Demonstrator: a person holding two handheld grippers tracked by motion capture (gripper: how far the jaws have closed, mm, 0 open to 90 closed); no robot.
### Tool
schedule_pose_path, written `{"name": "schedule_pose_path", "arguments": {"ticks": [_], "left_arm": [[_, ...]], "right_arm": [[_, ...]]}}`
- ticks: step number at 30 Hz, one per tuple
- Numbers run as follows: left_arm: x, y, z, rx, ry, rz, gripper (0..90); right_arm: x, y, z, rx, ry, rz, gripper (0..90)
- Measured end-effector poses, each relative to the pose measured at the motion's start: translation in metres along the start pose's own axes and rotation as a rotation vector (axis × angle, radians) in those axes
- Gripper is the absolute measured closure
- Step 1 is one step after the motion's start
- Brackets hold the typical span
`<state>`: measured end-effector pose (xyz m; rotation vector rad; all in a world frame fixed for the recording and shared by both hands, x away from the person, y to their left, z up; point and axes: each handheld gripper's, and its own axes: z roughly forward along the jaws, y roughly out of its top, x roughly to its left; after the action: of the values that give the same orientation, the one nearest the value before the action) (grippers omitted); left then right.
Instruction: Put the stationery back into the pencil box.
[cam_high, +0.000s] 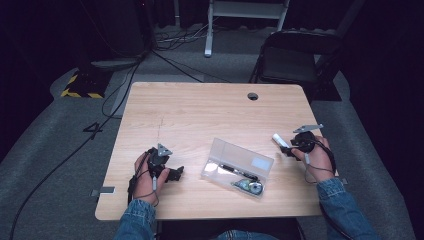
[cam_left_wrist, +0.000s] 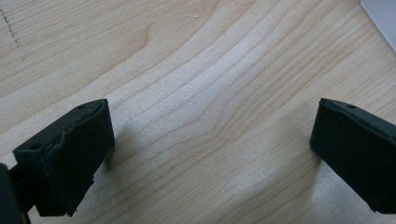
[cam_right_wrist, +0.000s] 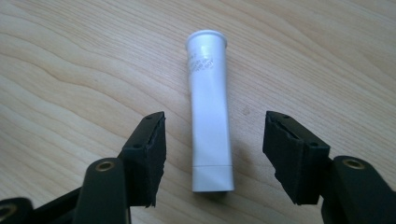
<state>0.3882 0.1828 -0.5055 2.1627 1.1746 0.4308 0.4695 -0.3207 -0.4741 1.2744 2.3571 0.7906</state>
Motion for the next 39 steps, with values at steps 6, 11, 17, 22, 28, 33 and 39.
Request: {"name": "schedule_pose_path", "arguments": {"ticks": [6,11,17,22,28,33,39], "left_arm": [[0.0001,0.0000,-0.0001,0.001,0.002,0.002,0.2],[-0.0002,-0.0001,0.0000,0.000,-0.002,-0.003,0.2],[0.0000,0.0000,-0.0001,0.000,0.001,0.001,0.2],[0.0000,0.0000,-0.0001,0.001,0.000,0.001,0.2],[-0.0001,0.0000,0.0000,0.000,-0.001,-0.002,0.2],[-0.0001,0.0000,0.0000,0.000,-0.001,-0.002,0.2],[-0.0001,0.0000,0.0000,0.000,-0.001,-0.002,0.2]], "right_arm": [[-0.0027,-0.0030,0.0038,0.010,0.006,0.006,43.7],[-0.0027,-0.0044,0.0059,0.023,0.020,-0.004,52.2],[-0.0026,-0.0045,0.0066,0.012,0.033,-0.009,64.5],[-0.0026,-0.0044,0.0064,0.014,0.038,-0.009,70.9],[-0.0024,-0.0044,0.0062,0.012,0.037,-0.005,71.3],[-0.0022,-0.0037,0.0050,0.010,0.037,-0.006,71.3],[-0.0018,-0.0014,-0.0003,0.001,0.043,0.004,71.4]]}}
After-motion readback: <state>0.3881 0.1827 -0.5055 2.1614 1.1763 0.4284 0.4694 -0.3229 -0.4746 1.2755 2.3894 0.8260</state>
